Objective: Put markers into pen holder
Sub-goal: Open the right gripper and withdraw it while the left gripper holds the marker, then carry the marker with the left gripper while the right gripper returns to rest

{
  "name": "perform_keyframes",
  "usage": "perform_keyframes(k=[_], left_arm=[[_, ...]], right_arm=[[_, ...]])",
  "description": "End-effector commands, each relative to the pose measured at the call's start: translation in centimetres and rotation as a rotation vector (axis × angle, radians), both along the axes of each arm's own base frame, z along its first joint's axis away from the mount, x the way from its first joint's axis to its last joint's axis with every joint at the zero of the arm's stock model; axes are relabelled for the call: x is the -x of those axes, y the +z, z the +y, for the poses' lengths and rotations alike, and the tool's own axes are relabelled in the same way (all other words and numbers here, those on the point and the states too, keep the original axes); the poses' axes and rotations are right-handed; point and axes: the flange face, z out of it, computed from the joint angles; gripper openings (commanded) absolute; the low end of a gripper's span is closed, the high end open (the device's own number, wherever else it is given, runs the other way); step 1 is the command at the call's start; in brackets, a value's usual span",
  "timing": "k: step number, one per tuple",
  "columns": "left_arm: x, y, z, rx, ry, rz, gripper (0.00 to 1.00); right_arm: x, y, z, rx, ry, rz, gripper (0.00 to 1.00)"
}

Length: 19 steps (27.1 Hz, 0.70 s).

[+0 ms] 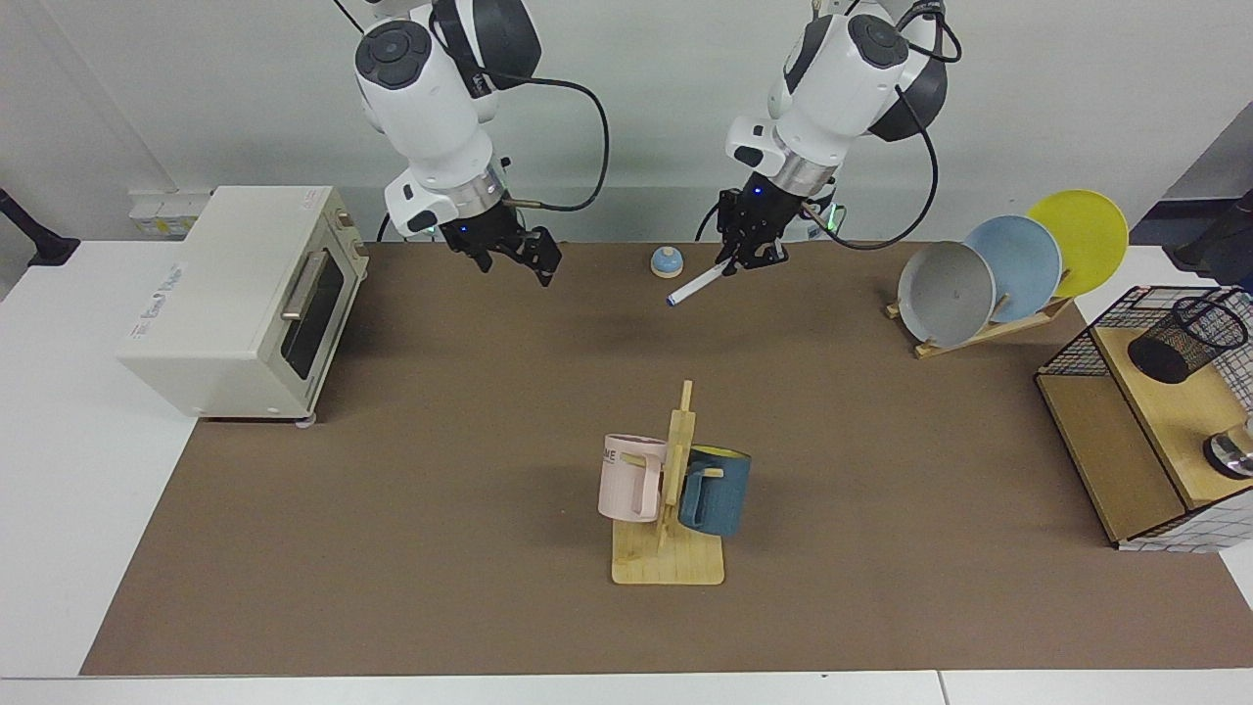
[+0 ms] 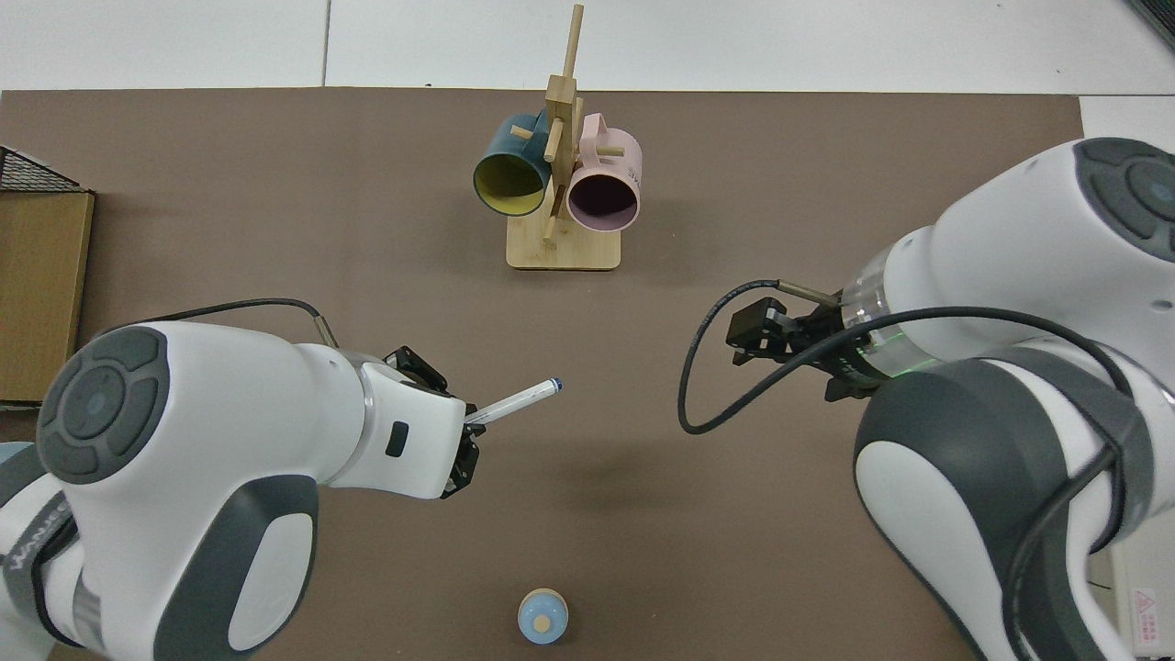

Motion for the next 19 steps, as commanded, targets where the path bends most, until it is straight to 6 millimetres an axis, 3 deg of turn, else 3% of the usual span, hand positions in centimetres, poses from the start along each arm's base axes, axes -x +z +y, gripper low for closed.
perform_keyframes(k=[1,6,9,14,19], left_arm=[[0.4,0.0,0.9,-0.082,0.052,-0.023,0.00],[0.0,-0.3,2.3,-0.169,0.054,-0.039,0.00],[-0.5,-0.4,3.9,-0.234,0.058,-0.044,0.00],[-1.6,-0.5,6.6,-0.334,0.070,-0.076,0.00],[-2.8,-0.5,9.9,-0.439,0.072,-0.106,0.00]], right_arm=[[-0.5,0.1,-3.6,0.073,0.229,-0.043,1.00],[-1.4,0.0,-6.2,0.156,0.340,-0.085,1.00],[-1.7,-0.3,-7.0,0.161,0.318,-0.098,1.00],[-2.0,-0.7,-10.1,0.166,0.225,-0.093,1.00],[-2.2,-0.6,-11.0,0.164,0.226,-0.095,1.00]])
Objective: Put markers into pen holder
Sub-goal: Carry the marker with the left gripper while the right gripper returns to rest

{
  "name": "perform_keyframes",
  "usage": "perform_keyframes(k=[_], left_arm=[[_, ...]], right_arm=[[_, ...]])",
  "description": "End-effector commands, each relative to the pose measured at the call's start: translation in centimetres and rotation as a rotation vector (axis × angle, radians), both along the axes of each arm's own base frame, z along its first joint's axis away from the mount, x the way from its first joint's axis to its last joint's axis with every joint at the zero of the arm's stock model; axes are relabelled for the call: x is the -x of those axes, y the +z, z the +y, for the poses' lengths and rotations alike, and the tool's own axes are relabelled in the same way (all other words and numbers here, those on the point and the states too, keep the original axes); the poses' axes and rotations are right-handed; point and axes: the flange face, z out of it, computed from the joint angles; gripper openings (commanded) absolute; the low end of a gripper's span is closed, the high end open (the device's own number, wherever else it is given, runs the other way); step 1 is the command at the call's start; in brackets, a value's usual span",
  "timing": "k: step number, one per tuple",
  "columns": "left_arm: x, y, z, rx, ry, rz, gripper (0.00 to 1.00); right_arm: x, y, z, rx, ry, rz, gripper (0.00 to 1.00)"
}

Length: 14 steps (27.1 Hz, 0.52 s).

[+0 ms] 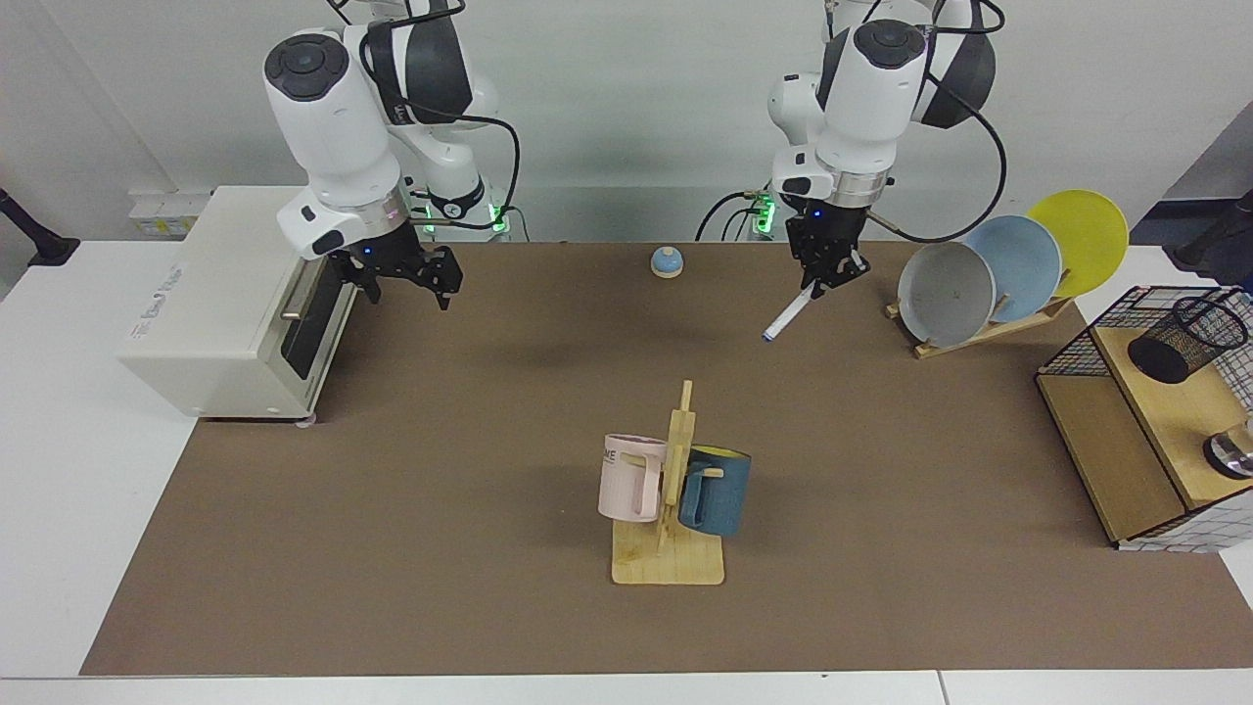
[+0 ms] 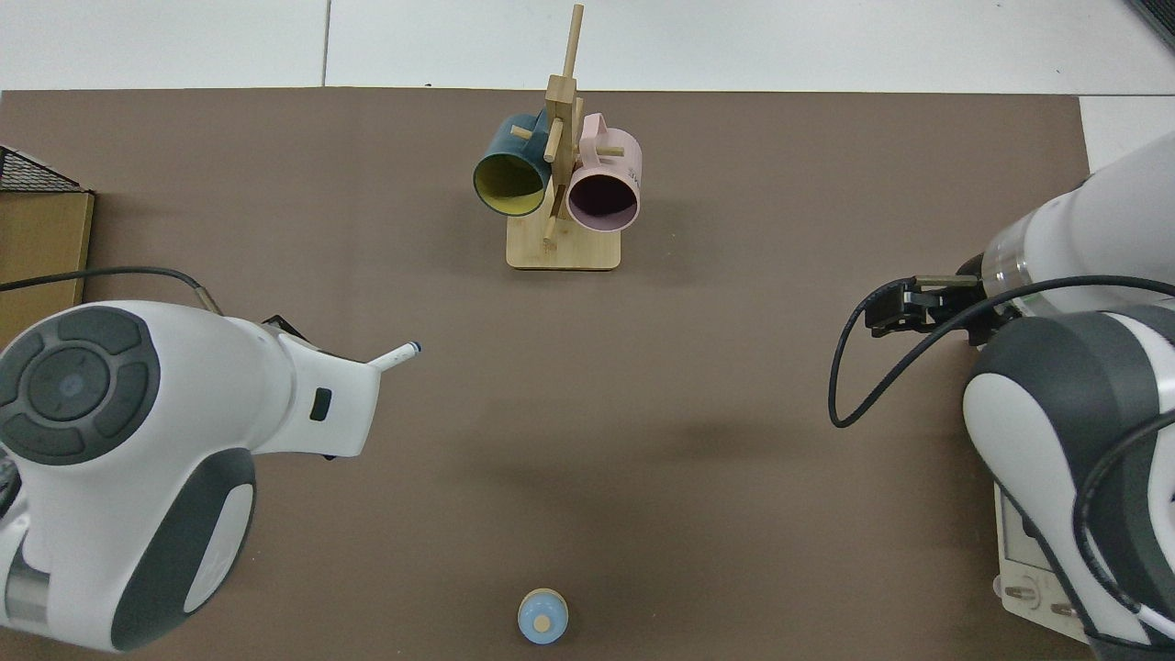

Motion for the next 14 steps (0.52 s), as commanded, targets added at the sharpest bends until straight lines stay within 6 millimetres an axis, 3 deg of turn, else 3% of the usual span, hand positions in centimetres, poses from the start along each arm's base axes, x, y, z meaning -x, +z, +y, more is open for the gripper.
perform_keyframes(k=[1,10,14], left_arm=[[-0.4,0.1,3.3,-0.117,-0.005,-0.019,0.00],[-1.9,0.5,9.2,-0.288,-0.118,-0.023,0.00],[-2.4,1.1,11.4,-0.383,-0.184,-0.020,0.00]], right_arm=[[0.2,0.2,-1.0,0.009,0.009,-0.023,1.00],[1.3,1.1,-2.7,0.011,0.064,0.059,1.00],[3.1,4.4,-3.8,0.015,0.122,0.001,1.00]])
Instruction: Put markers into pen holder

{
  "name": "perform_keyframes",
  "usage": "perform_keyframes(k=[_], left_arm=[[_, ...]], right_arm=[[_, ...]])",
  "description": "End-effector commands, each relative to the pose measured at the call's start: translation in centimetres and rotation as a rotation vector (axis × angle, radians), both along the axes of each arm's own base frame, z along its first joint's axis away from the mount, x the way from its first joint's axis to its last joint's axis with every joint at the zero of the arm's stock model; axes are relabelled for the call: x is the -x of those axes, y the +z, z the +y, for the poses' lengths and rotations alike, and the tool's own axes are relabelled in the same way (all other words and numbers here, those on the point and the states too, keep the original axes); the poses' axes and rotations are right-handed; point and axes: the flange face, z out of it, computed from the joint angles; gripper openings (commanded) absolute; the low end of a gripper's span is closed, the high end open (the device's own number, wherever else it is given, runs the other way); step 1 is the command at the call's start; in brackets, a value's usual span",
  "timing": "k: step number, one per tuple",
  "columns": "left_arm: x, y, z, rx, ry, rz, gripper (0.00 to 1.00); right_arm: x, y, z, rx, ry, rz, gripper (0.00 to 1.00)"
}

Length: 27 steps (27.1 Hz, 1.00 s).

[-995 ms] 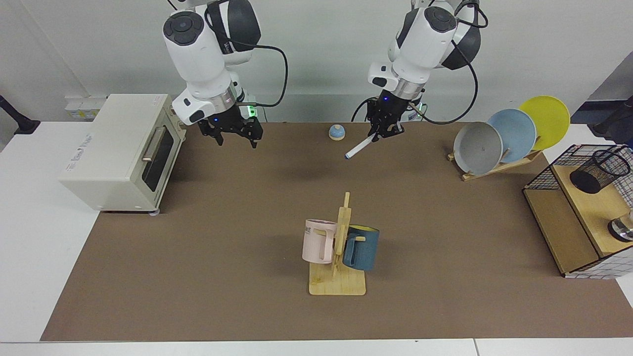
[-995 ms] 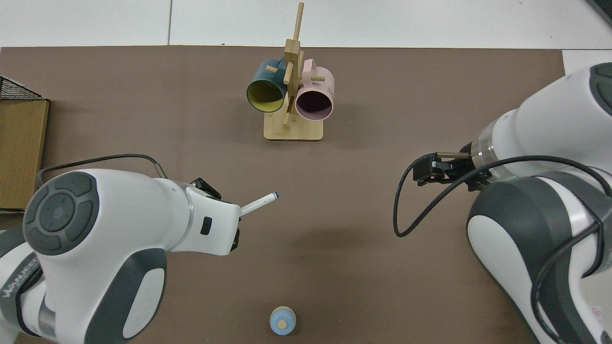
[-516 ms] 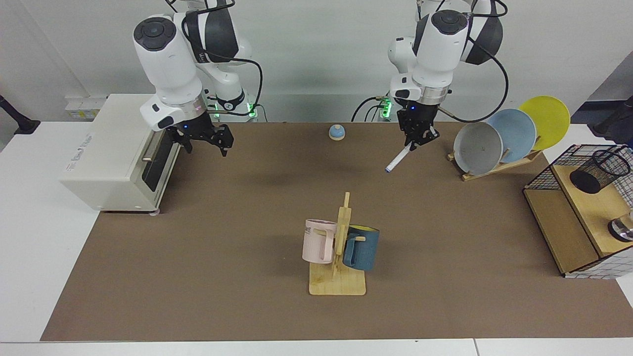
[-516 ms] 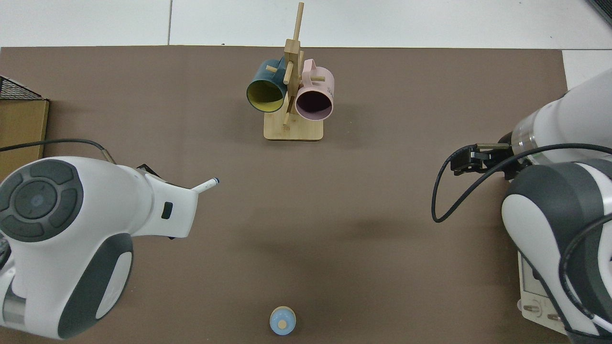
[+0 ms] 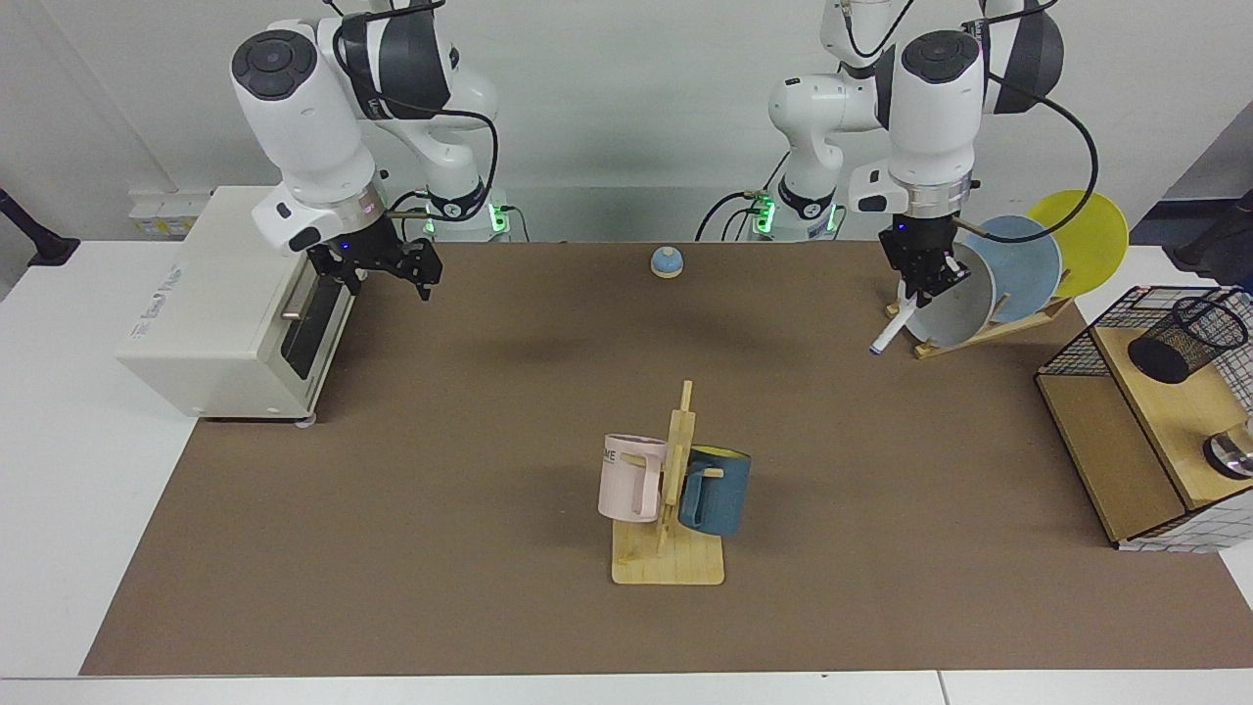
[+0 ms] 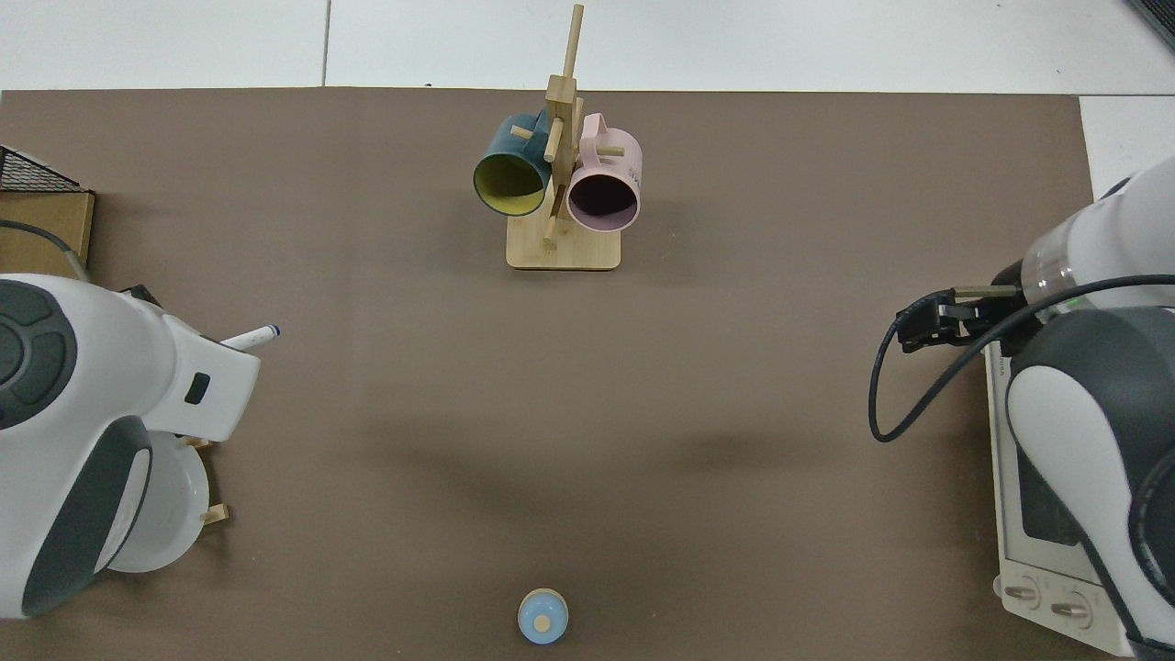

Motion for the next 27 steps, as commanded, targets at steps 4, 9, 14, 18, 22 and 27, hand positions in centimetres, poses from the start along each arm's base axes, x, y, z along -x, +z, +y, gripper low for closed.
perform_keyframes(k=[4,9,14,18,22,27], left_arm=[[-0.8,1.2,3.8,-0.175,-0.115,0.021,0.00],[-1.8,2.3,5.2,-0.289,-0.213,0.043,0.00],[-3.0,3.6,8.1,-0.413,-0.342,0.102,0.00],[-3.7,4.6,10.6,-0.499,-0.443,0.161,0.00],[-4.2,5.1,12.7,-0.551,-0.516,0.175,0.00],[-4.8,5.3,15.0,-0.586,-0.593,0.187,0.00]], right_arm=[[2.3,3.3,-1.5,0.005,0.097,-0.061,1.00],[2.0,3.2,-1.8,0.002,0.098,-0.084,1.00],[1.8,3.1,-2.7,-0.015,0.078,-0.075,1.00],[2.2,3.0,-2.6,-0.055,0.077,-0.036,1.00],[2.4,2.9,-2.7,-0.063,0.073,-0.001,1.00],[2.1,3.2,-3.3,-0.053,0.065,-0.037,1.00]])
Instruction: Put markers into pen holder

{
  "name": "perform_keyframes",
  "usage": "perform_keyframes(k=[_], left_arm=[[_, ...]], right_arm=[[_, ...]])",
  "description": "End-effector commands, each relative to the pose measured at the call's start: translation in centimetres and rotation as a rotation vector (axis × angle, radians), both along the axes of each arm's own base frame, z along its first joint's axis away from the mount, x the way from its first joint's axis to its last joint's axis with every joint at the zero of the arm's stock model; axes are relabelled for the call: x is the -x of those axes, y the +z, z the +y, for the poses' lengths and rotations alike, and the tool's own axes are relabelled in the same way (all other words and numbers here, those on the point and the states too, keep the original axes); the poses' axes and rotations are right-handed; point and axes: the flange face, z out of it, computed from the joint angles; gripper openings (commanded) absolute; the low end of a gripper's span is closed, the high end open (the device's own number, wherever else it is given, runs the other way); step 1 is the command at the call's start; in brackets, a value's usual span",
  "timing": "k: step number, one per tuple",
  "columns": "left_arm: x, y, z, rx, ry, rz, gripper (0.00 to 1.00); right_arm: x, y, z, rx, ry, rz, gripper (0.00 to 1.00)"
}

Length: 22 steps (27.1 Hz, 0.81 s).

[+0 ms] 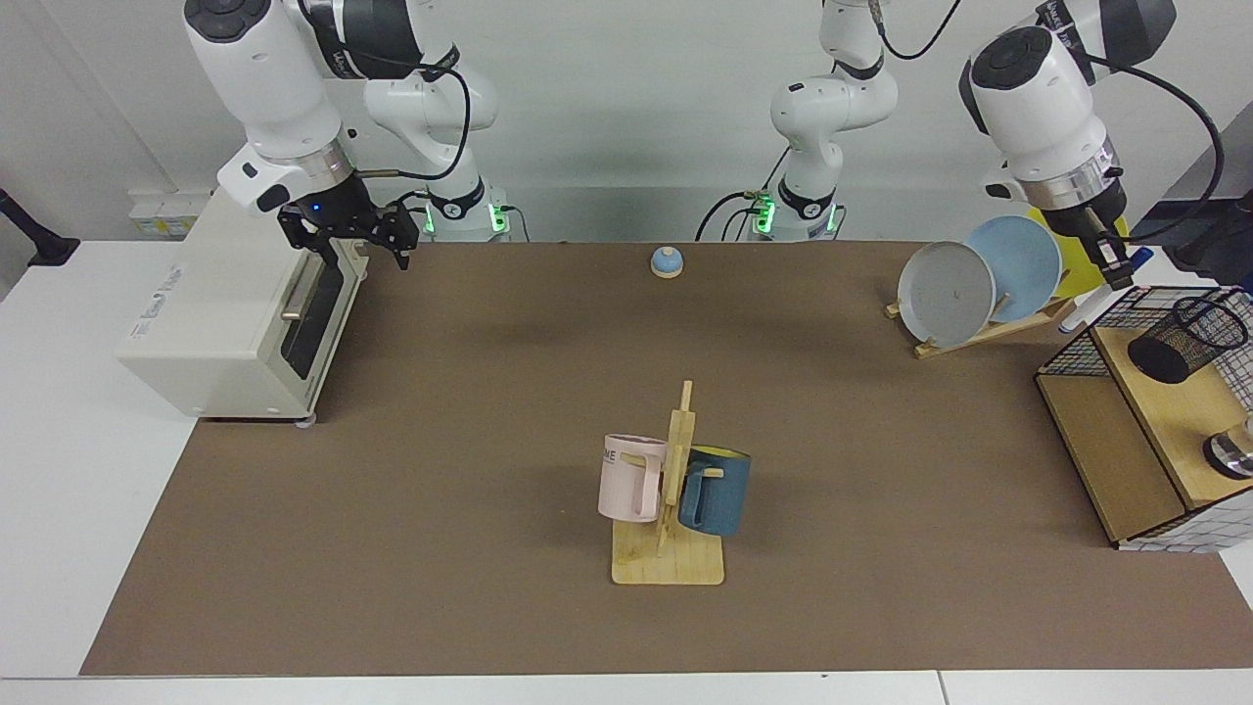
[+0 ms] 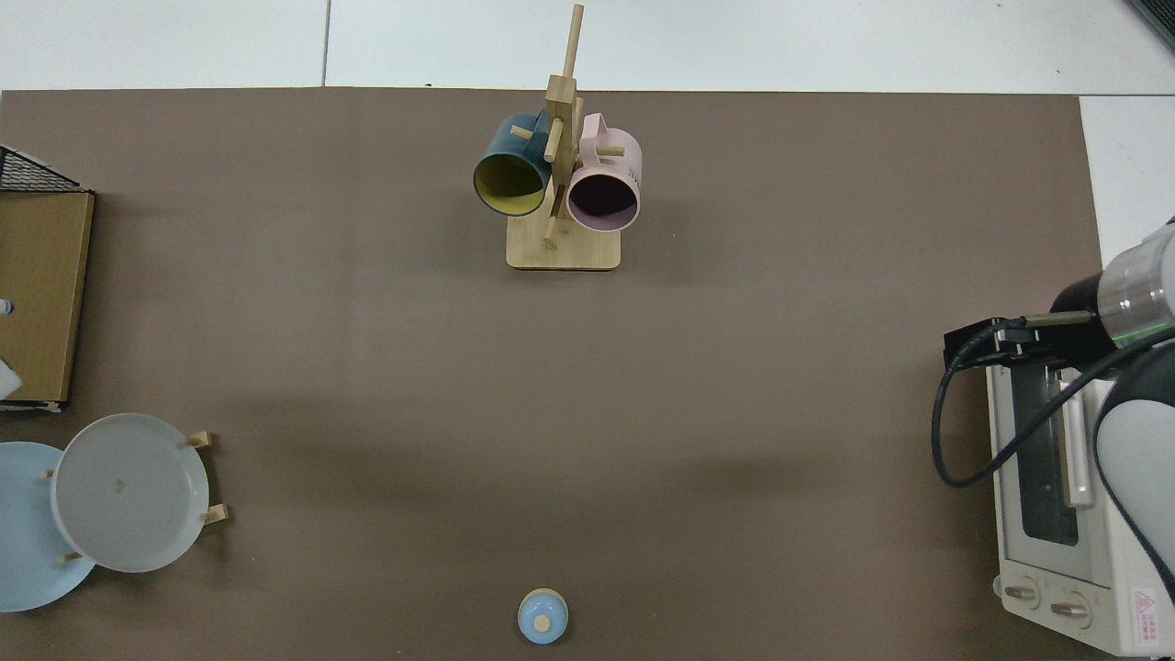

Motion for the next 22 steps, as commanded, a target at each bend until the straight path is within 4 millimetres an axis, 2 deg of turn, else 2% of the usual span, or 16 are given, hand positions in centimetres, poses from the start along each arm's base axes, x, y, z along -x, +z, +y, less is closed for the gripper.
perform_keyframes(k=[1,11,22], left_arm=[[-1.2,0.7,2.5,-0.048,-0.093,0.028,0.00],[-3.2,2.2,6.5,-0.138,-0.273,0.116,0.00],[-1.8,3.2,13.9,-0.185,-0.322,0.159,0.00]], right_arm=[[-0.1,0.4,-1.0,-0.022,0.015,-0.018,1.00],[-0.2,0.4,-1.3,-0.021,-0.003,-0.020,1.00],[-0.1,0.4,-0.9,-0.033,0.004,-0.018,1.00]])
